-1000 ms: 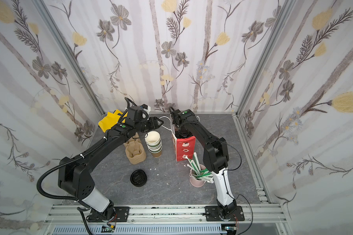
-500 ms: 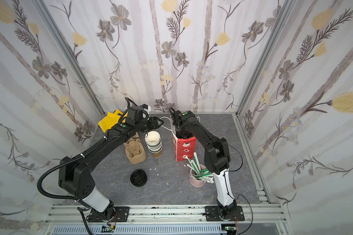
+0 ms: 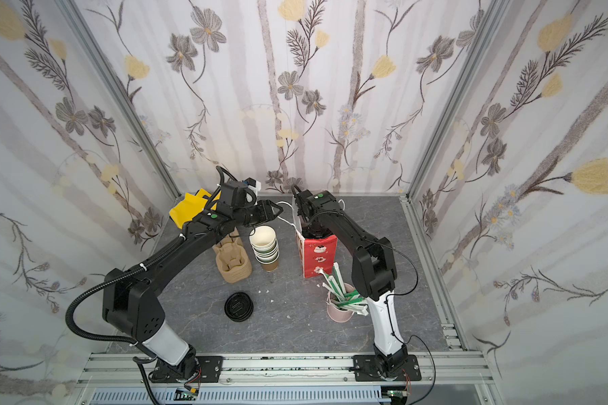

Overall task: Pack the takeout coffee
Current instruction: 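Lower the green cup into the carrier slot inside the bag with the right gripper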

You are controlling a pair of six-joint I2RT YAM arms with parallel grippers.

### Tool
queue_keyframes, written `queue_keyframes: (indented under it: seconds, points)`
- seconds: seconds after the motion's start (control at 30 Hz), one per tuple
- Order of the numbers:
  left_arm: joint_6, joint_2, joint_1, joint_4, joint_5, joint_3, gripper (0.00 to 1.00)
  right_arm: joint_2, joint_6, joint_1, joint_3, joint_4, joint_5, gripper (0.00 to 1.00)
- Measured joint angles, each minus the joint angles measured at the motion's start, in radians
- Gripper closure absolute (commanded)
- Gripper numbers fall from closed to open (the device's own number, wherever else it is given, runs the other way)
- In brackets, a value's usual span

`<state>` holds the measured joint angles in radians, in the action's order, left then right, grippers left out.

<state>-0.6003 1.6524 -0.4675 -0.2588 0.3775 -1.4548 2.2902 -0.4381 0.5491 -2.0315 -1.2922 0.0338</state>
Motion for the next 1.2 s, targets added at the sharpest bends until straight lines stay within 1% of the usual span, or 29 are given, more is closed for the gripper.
queue_keyframes:
  seconds: [0.07, 0.23, 0.43, 0.7, 1.0, 1.2]
  points:
    - [0.002, 0.004, 0.0, 0.0, 0.002, 0.0, 0.53, -0.021, -0.016, 0.001, -0.008, 0.003, 0.026, 0.18]
    - [0.01, 0.017, 0.0, 0.0, 0.009, -0.008, 0.59, -0.083, -0.033, 0.003, -0.016, 0.006, 0.038, 0.15]
    - [0.018, 0.024, 0.0, 0.0, 0.016, -0.01, 0.66, -0.109, -0.053, 0.005, -0.016, 0.002, 0.052, 0.16]
    - [0.021, 0.033, 0.0, 0.0, 0.016, -0.01, 0.83, -0.096, -0.067, 0.01, -0.003, 0.005, 0.055, 0.19]
    - [0.025, 0.037, 0.0, 0.0, 0.014, -0.006, 1.0, -0.076, -0.077, 0.006, 0.011, 0.01, 0.071, 0.19]
    - [0.025, 0.035, 0.0, 0.0, -0.011, 0.017, 1.0, -0.106, -0.095, -0.007, 0.05, 0.037, 0.083, 0.16]
